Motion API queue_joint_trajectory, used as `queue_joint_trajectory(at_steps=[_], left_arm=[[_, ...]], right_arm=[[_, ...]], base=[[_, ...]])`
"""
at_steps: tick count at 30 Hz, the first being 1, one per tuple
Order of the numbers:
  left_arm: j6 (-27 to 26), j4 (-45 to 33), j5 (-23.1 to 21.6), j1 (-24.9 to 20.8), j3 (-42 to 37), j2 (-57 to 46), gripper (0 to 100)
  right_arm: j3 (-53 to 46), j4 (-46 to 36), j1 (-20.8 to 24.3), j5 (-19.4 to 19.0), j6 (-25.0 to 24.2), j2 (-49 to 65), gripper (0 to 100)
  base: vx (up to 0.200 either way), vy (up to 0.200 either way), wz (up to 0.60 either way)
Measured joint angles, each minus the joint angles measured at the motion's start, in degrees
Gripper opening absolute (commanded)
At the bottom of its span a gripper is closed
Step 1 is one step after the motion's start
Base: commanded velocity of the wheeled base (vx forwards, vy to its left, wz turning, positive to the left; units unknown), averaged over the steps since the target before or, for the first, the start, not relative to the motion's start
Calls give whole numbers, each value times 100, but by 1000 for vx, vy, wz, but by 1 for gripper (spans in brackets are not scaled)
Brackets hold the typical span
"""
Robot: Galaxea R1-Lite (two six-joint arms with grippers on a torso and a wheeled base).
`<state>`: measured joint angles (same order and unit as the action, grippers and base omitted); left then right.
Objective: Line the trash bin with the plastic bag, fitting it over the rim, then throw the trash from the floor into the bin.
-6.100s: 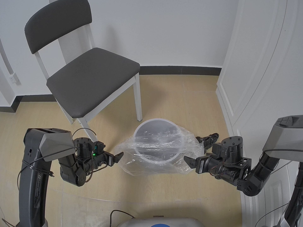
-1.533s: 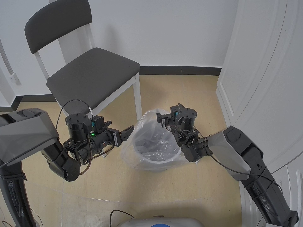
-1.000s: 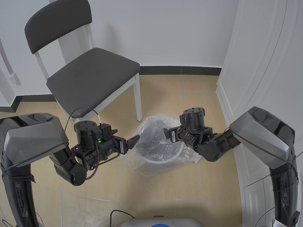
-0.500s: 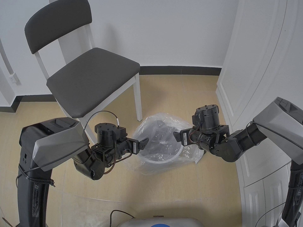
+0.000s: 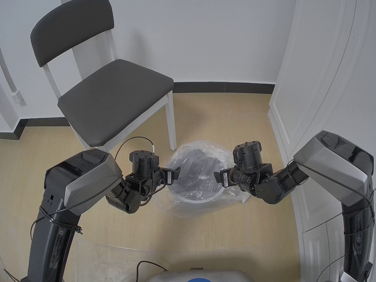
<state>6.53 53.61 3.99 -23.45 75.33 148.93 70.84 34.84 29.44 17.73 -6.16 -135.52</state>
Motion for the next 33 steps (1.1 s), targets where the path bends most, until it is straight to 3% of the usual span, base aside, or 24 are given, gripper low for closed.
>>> queue_joint_trajectory(at_steps=[9,23,33], left_arm=[[4,-2,558,48,430,276,100],[72,-649,1301,155,2208,895,100],[347,-1346,1609,402,3252,1367,100]], right_arm=[[1085,-11,-323,261,-99,-695,100],[3605,24,-627,652,-629,-2093,100],[4317,319,-673,674,-734,-2837,100]], base=[[0,0,0],[0,0,0],[0,0,0]])
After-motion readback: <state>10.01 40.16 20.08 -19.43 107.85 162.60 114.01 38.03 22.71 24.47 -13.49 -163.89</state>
